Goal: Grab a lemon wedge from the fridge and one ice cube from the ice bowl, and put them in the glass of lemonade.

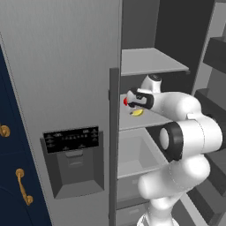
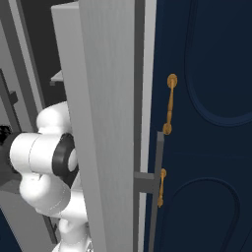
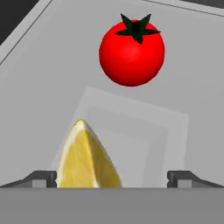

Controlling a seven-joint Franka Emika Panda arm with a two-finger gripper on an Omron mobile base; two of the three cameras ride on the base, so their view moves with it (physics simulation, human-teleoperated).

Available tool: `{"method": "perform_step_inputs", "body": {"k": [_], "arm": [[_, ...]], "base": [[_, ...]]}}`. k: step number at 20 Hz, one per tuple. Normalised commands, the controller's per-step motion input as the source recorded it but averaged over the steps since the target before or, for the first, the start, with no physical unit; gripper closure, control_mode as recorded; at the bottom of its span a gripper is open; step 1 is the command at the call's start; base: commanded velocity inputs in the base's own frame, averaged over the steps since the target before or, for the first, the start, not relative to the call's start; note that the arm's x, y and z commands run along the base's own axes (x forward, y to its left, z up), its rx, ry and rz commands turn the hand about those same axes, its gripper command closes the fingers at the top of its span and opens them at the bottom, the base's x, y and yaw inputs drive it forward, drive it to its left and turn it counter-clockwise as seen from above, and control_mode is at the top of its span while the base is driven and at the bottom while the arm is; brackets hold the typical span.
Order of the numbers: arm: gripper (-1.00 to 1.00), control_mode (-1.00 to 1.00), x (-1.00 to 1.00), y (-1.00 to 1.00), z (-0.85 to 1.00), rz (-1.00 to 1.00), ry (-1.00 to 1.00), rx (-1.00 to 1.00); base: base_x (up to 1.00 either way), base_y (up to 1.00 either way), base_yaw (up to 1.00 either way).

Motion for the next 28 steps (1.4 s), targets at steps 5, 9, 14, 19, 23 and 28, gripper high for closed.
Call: {"method": "perform_step_inputs", "body": {"k": [5, 9, 14, 19, 23, 28], "arm": [[-1.0, -1.0, -0.87, 0.1, -0.1, 0.07, 0.0, 0.0], [-1.0, -1.0, 0.03, 0.2, -0.04, 0.07, 0.0, -0.01], [-1.0, -1.0, 0.29, 0.04, 0.29, 0.04, 0.0, -0.04], [-1.0, -1.0, -0.13, 0.0, 0.19, 0.0, 0.0, 0.0], [-1.0, -1.0, 0.09, 0.0, -0.26, 0.0, 0.0, 0.0], [-1.0, -1.0, -0.01, 0.01, -0.39, 0.0, -0.02, 0.0]], "base": [[0.0, 0.0, 0.0], [0.0, 0.0, 0.0], [0.0, 0.0, 0.0], [0.0, 0.0, 0.0], [0.0, 0.0, 0.0], [0.0, 0.0, 0.0]]}}
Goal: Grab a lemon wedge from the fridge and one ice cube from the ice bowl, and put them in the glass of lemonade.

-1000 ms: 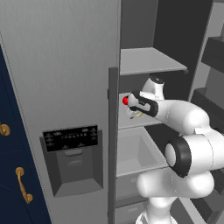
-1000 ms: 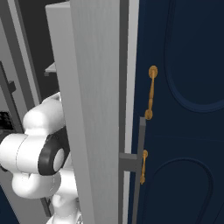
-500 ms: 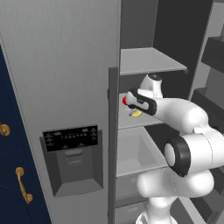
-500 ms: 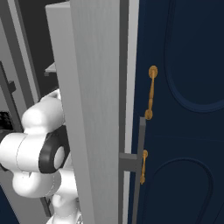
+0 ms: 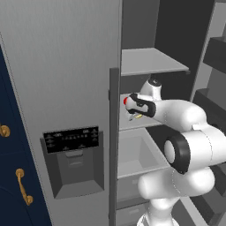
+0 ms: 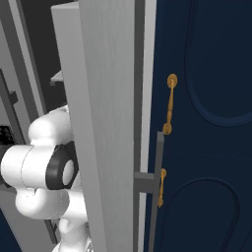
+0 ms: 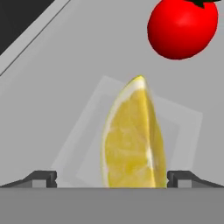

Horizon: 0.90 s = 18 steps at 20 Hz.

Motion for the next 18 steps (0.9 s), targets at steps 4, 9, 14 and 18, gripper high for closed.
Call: {"method": "perform_step_inputs", "body": {"k": [4, 9, 14, 18], "arm": [[1.0, -1.0, -0.11, 0.05, -0.01, 0.0, 0.0, 0.0], [1.0, -1.0, -0.05, 0.02, 0.0, 0.0, 0.0, 0.0], [1.0, -1.0, -0.4, 0.0, 0.0, 0.02, -0.05, 0.0], [1.0, -1.0, -0.92, 0.0, 0.14, 0.0, -0.21, 0.0]], "base": [[0.0, 0.0, 0.0], [0.0, 0.0, 0.0], [0.0, 0.0, 0.0], [0.0, 0.0, 0.0]]}}
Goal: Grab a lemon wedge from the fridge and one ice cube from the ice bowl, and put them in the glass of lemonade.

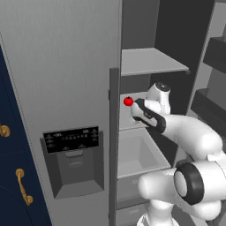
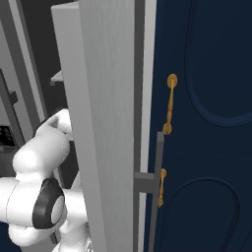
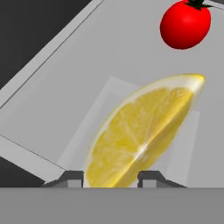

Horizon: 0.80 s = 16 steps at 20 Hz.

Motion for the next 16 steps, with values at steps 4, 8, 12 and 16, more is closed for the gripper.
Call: {"method": "perform_step_inputs", "body": {"k": [4, 8, 12, 16], "arm": [[1.0, -1.0, -1.0, 0.08, 0.6, 0.0, -0.09, 0.0], [1.0, -1.0, -1.0, 0.18, 1.0, 0.0, 0.05, -0.02], [1.0, -1.0, -1.0, 0.23, 1.0, 0.0, 0.18, -0.03], [1.0, -1.0, -1.0, 0.0, 0.82, 0.0, 0.05, 0.0]], "base": [[0.0, 0.0, 0.0], [0.0, 0.0, 0.0], [0.0, 0.0, 0.0], [0.0, 0.0, 0.0]]}}
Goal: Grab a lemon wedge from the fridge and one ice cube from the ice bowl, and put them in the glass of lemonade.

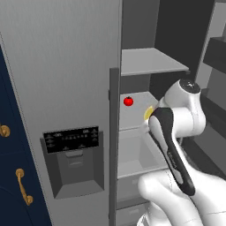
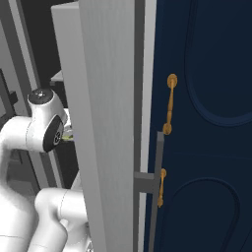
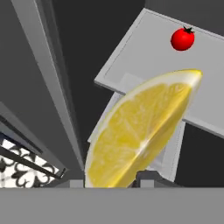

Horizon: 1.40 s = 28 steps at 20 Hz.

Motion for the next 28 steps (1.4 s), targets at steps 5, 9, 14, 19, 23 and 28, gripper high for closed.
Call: {"method": "perform_step_inputs", "body": {"k": [5, 9, 14, 19, 23, 28], "arm": [[1.0, -1.0, -1.0, 0.0, 0.7, -0.03, 0.13, 0.0], [1.0, -1.0, -1.0, -0.07, 0.29, -0.14, 0.03, 0.0], [1.0, -1.0, -0.8, -0.12, 0.0, -0.12, -0.01, 0.02], [1.0, -1.0, 0.0, 0.0, 0.0, 0.0, 0.0, 0.0], [1.0, -1.0, 0.0, 0.0, 0.0, 0.0, 0.0, 0.0], [1.0, 1.0, -0.05, 0.0, 0.0, 0.0, 0.0, 0.0]], "base": [[0.0, 0.0, 0.0], [0.0, 0.0, 0.0], [0.0, 0.0, 0.0], [0.0, 0.0, 0.0], [0.0, 0.0, 0.0], [-0.52, 0.67, 0.11]]}}
